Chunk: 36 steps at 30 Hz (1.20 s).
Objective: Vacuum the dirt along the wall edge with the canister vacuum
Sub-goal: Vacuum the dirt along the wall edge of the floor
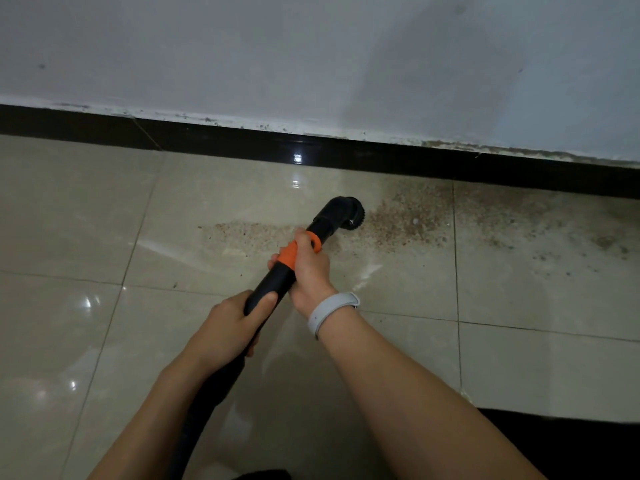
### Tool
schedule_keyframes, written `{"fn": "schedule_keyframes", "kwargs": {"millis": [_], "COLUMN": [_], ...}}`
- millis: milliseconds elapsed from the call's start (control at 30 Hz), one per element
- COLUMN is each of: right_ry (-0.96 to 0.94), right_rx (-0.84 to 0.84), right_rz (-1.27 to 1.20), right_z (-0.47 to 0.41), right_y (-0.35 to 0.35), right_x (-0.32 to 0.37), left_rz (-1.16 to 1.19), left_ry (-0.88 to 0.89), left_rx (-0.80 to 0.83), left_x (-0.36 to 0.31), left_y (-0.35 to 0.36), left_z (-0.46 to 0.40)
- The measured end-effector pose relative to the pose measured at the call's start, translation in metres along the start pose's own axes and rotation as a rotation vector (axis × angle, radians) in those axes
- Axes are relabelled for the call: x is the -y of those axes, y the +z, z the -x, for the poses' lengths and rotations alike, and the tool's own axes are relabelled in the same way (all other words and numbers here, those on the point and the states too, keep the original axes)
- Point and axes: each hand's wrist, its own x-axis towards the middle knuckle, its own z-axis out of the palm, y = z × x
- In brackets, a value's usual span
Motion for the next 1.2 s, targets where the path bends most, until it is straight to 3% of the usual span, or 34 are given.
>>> {"fn": "schedule_keyframes", "kwargs": {"millis": [367,600,967,1200], "right_ry": [-0.073,-0.092,0.02,0.149], "right_rx": [-0.07,-0.036,0.223,0.38], "right_rz": [-0.034,-0.028,0.271,0.456], "right_z": [-0.005,-0.002,0.019,0.029], "right_y": [-0.021,-0.012,0.08,0.128], "right_x": [0.023,0.02,-0.095,-0.159], "left_rz": [-0.059,-0.084,0.192,0.229], "left_ry": [0.07,0.069,-0.14,-0.237], "left_rx": [0.029,-0.043,-0.344,-0.543], "left_x": [-0.012,-0.008,0.086,0.136], "left_y": [0.02,0.013,-0.043,-0.072], "left_z": [-0.018,-0.012,0.055,0.083]}}
